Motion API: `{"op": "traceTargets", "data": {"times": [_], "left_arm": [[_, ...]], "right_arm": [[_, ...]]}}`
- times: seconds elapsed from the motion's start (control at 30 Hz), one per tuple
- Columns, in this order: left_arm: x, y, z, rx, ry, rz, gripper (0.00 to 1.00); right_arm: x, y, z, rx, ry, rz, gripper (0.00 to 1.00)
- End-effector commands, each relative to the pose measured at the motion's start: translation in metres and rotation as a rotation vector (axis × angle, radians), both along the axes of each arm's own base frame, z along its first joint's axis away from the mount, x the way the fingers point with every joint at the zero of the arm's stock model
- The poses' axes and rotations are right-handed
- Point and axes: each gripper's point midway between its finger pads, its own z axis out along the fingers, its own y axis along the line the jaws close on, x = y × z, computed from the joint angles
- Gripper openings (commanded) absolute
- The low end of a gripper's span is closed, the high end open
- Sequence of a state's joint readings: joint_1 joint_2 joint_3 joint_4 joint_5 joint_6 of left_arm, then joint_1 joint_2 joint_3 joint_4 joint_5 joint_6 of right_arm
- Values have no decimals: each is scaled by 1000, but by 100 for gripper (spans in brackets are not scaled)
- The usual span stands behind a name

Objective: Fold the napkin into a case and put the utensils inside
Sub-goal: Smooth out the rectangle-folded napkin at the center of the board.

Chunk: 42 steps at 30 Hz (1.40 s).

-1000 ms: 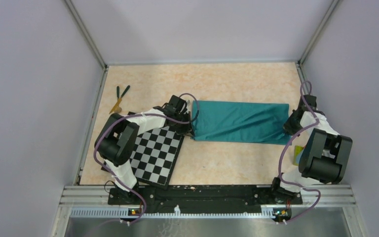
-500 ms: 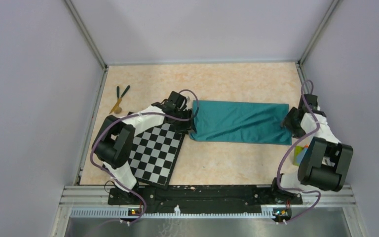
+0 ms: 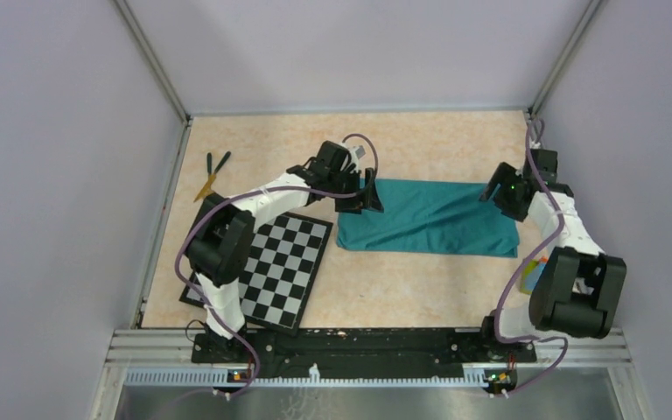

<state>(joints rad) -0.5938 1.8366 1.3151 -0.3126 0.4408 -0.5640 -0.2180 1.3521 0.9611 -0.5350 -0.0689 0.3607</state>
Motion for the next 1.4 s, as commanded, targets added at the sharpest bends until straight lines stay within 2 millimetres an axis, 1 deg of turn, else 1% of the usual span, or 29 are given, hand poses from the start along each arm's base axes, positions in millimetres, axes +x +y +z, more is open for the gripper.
{"op": "traceTargets", "data": {"times": [0.0,0.1,0.2,0.3,0.33,0.37,0.5,0.53,0.63,0.7,0.73,0.8,0.83,0.87,0.93,0.97,1.03,1.07,1.13,1.17,1.2,1.23,1.27,1.33,1.37], "left_arm": [[46,-31,30,-120,-171,-6,81],[67,-37,21,-124,-197,17,82],[87,-38,6,-132,-187,50,83],[104,-36,-2,-150,-172,71,85],[110,-36,-6,-148,-170,76,85],[115,-35,-10,-151,-164,82,85],[135,-23,-29,-154,-128,123,86],[142,-22,-30,-166,-141,131,87],[155,-12,-41,-164,-131,156,87],[164,-3,-50,-155,-121,180,89],[167,1,-57,-150,-111,189,89],[173,7,-64,-152,-96,201,90],[175,9,-67,-154,-88,203,91],[177,11,-68,-158,-80,201,92],[178,9,-63,-165,-73,184,93],[177,8,-57,-171,-78,171,93],[178,4,-36,-191,-101,145,94],[178,1,-24,-209,-115,123,95],[176,-6,5,-249,-135,82,95],[175,-7,16,-266,-138,71,96],[173,-9,26,-281,-141,65,96],[171,-9,31,-289,-139,65,96],[167,-9,32,-288,-132,69,96],[160,-11,26,-283,-115,65,96],[156,-12,18,-277,-100,64,96]], "right_arm": [[55,13,9,110,-145,79,71],[75,9,3,151,-153,83,71],[88,4,-4,174,-144,76,71],[100,-6,-9,175,-155,60,71],[104,-9,-12,181,-151,55,72],[108,-12,-19,193,-141,48,72],[125,-17,-33,230,-136,45,72],[129,-19,-36,229,-136,44,72],[140,-25,-45,221,-129,43,72],[146,-29,-51,212,-121,43,73],[148,-31,-55,205,-108,41,73],[152,-36,-60,182,-92,46,73],[153,-39,-64,172,-78,42,73],[155,-42,-65,157,-76,47,74],[159,-46,-66,136,-65,59,74],[161,-47,-65,127,-59,63,74],[165,-44,-50,110,-54,79,73],[166,-41,-38,86,-61,88,73],[166,-28,-13,23,-75,119,74],[164,-20,-3,-6,-75,131,74],[161,-10,3,-9,-70,150,74],[155,1,5,4,-60,168,74],[149,11,4,26,-50,179,74],[132,25,-5,90,-18,183,74],[124,27,-7,115,-15,171,74]]}}
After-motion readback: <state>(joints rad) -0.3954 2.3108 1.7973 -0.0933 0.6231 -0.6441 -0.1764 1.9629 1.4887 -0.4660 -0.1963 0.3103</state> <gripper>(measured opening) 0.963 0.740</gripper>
